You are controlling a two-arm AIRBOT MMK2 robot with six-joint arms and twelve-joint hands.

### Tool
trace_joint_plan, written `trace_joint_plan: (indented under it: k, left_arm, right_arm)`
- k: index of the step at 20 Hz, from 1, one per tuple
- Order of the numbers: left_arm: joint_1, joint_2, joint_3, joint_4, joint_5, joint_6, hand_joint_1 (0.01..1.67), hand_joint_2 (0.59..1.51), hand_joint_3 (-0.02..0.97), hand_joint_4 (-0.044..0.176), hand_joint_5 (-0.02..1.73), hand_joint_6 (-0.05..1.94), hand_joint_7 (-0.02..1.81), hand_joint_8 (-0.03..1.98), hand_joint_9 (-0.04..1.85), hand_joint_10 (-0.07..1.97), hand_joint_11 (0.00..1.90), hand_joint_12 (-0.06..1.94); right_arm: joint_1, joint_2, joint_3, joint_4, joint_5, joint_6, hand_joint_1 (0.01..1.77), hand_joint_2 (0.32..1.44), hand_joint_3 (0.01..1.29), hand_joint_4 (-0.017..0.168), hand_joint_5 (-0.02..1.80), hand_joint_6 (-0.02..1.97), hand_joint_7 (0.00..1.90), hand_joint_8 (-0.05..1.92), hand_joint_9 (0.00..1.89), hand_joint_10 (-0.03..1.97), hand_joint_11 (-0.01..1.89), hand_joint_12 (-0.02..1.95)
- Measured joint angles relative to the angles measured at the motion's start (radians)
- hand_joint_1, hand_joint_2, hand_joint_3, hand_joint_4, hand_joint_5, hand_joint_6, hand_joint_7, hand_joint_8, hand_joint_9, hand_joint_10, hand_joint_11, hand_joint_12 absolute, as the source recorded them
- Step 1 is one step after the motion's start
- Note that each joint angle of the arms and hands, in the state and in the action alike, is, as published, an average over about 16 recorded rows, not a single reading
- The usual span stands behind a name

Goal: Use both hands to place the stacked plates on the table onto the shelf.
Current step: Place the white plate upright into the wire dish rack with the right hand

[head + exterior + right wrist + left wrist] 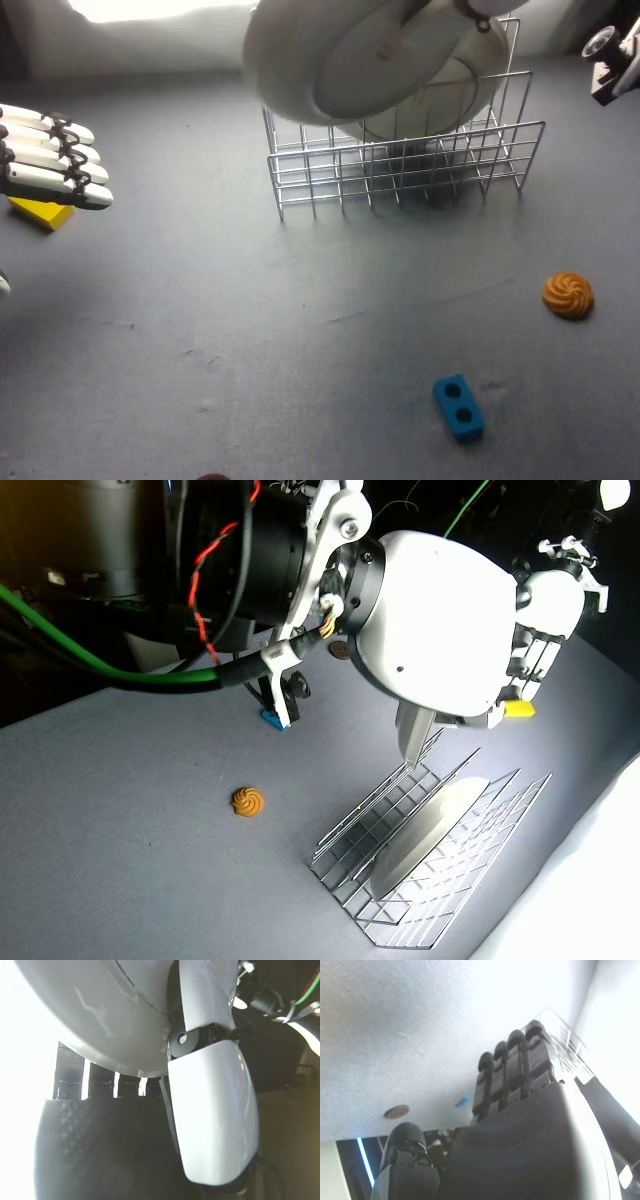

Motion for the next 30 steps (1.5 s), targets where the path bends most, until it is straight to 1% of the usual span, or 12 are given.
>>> trace_joint_plan:
  k: [8,20,30]
  left_arm:
    - [0.000,0.000,-0.003,0.004,0.000,0.000,0.02,1.121,0.014,-0.003,0.10,0.02,0.09,0.01,0.06,0.01,0.02,0.00]
    - [0.000,0.000,-0.008,0.009,0.001,0.000,0.02,1.117,0.014,-0.003,0.11,0.02,0.09,0.01,0.06,0.01,0.02,0.00]
    - [0.000,0.000,-0.010,0.009,0.001,0.000,0.02,1.113,0.014,-0.003,0.11,0.02,0.09,0.01,0.06,0.01,0.02,0.00]
  right_arm:
    - [-0.026,-0.016,0.033,0.003,-0.040,-0.007,1.33,1.00,0.01,-0.006,0.96,0.82,1.06,0.94,1.04,1.00,0.77,1.51]
    - [-0.074,-0.056,0.058,0.014,-0.107,-0.056,1.33,1.00,0.01,-0.007,0.97,0.82,1.07,0.93,1.05,1.00,0.78,1.49]
    - [-0.103,-0.089,0.076,0.023,-0.137,-0.121,1.32,1.00,0.01,-0.007,0.98,0.80,1.07,0.92,1.06,0.97,0.79,1.46]
